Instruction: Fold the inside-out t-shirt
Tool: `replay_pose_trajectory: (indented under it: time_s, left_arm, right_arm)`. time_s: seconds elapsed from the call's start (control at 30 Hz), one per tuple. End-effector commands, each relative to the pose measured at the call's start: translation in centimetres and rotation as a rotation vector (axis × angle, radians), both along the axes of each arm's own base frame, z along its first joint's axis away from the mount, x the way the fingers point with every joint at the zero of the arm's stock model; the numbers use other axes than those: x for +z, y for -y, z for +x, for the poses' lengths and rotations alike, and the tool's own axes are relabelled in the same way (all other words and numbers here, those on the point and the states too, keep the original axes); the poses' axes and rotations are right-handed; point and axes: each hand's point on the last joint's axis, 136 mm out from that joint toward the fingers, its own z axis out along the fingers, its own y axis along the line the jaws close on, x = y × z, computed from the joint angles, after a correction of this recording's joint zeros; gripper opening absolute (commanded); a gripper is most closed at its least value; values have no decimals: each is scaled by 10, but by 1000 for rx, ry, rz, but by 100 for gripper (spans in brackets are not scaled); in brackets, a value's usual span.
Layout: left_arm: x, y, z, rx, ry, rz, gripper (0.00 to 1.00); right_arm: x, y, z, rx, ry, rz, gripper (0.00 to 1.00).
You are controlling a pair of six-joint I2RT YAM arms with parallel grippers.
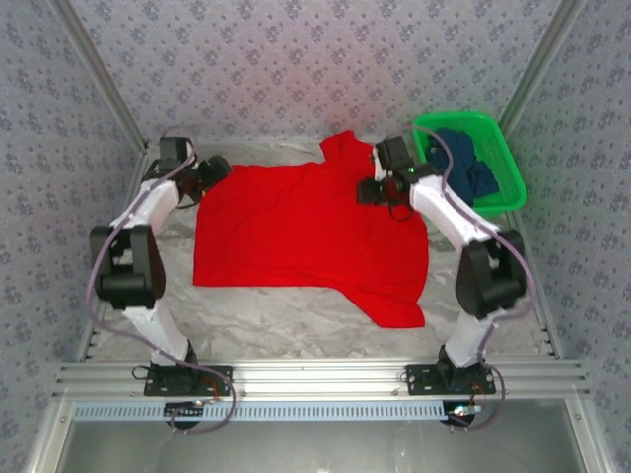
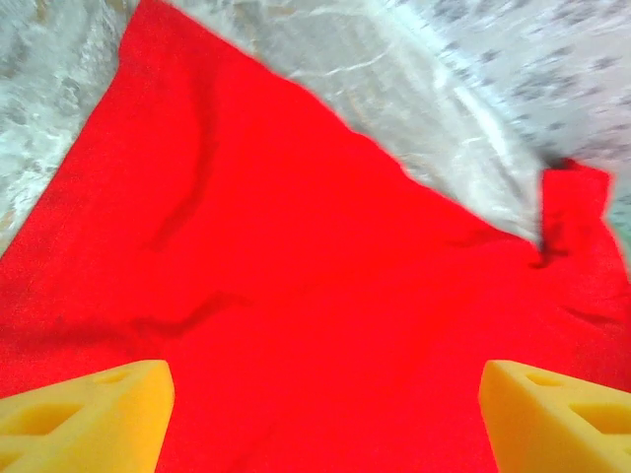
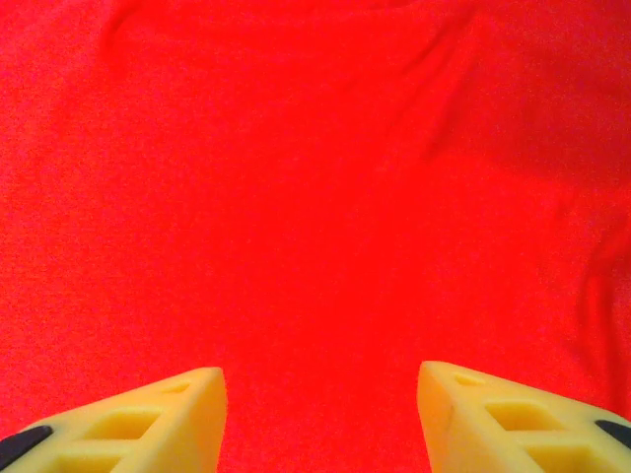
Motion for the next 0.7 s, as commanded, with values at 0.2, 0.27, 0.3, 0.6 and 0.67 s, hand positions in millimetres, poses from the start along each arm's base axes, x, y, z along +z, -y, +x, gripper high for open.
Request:
replay_pose_trajectory:
  time_s: [0.2,0.27,0.3,0.6,0.67]
  left_arm:
    - [-15,62,-97,-120,-23,2,81]
    - [-21,69,-117,-151,-43,27,81]
    - [-24,70,-124,-159,-52,43,81]
    - [-29,72,-164,-187,-76,77,81]
    - [-29,74,-171,-204,-83,86,81]
  right_arm:
    - [-76,-1,-175,114,-286,-127,56]
    - [-80,-18,-188,184,-264,-169,56]
    - [-82,-23,-192,211,-256,-202,56]
    - [-111,-10,-224,250,-291,-536,55]
    - [-120,-11,-226,253,-298,-550,53]
